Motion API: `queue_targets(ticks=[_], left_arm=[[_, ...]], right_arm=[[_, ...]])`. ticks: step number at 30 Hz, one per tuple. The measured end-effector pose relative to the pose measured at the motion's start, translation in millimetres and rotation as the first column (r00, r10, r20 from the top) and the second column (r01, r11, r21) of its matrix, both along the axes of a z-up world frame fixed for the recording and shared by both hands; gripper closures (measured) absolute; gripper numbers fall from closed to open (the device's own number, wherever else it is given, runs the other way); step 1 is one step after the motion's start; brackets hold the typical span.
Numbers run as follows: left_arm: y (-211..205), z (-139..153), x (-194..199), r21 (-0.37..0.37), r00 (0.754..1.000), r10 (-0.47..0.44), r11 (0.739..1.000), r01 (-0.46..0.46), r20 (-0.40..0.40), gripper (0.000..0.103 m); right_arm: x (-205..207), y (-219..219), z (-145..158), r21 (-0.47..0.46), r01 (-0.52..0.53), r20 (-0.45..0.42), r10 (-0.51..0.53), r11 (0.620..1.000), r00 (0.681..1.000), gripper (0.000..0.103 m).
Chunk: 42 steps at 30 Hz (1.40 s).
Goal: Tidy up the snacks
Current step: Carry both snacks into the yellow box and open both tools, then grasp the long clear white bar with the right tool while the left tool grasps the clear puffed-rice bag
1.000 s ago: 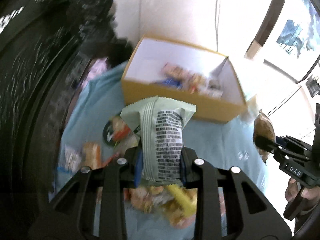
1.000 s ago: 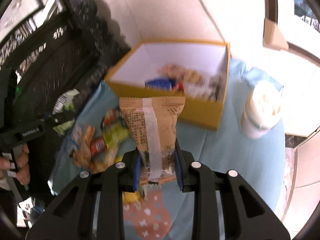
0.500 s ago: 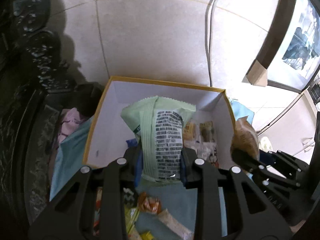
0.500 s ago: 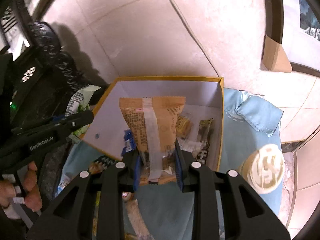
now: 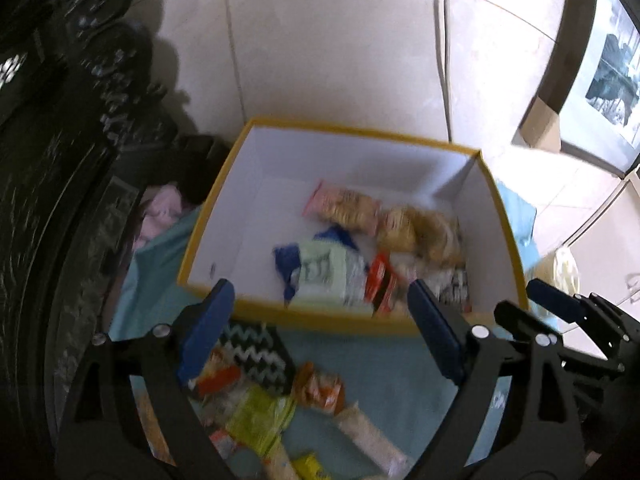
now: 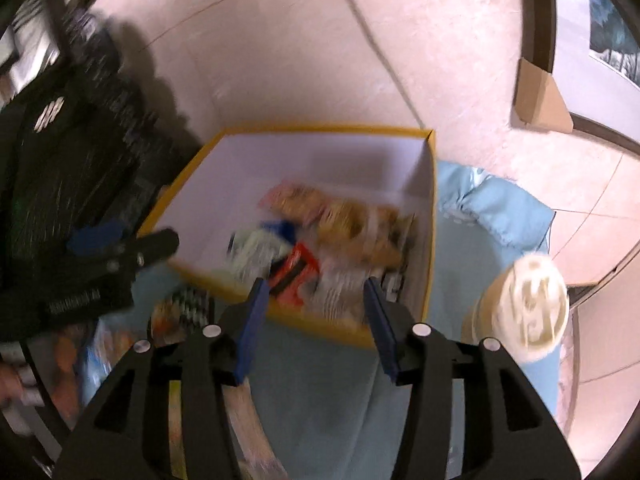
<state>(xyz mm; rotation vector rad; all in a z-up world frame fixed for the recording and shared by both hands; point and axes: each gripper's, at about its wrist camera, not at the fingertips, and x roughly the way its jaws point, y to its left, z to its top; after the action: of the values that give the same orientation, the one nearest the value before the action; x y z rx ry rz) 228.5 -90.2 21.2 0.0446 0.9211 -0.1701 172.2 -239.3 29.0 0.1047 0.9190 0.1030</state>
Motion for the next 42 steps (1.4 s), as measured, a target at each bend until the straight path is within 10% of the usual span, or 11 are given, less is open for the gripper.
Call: queue_targets(ticks=[17, 20, 35, 42], left_arm=[[130, -98, -116, 0.079, 0.948, 0.243, 0.97, -0.231, -0.207, 0.013], [136, -99, -116, 0.084, 0.945, 0.251, 0.968, -0.238, -0.211, 0.013], [63, -122, -112, 0.051, 0.942, 0.093, 0.995, -0.081, -0.323, 0.014], [63, -160, -99, -0.033, 0.883, 0.116, 0.989, -0.147, -0.454, 0.056]], right_arm=[[-53, 106, -130, -0.077, -0.277, -0.321, 0.239, 0.958, 0.916, 0.053], [-54, 116, -146, -0.15, -0.304, -0.354, 0.237, 0.941, 0.905, 0.074], [-74, 36, -104, -0.025, -0.125, -0.305, 0.112, 0.992, 0.946, 0.074], [-95, 20, -93, 0.009, -0.109, -0.293, 0.107, 0.994, 0.95, 0.074]])
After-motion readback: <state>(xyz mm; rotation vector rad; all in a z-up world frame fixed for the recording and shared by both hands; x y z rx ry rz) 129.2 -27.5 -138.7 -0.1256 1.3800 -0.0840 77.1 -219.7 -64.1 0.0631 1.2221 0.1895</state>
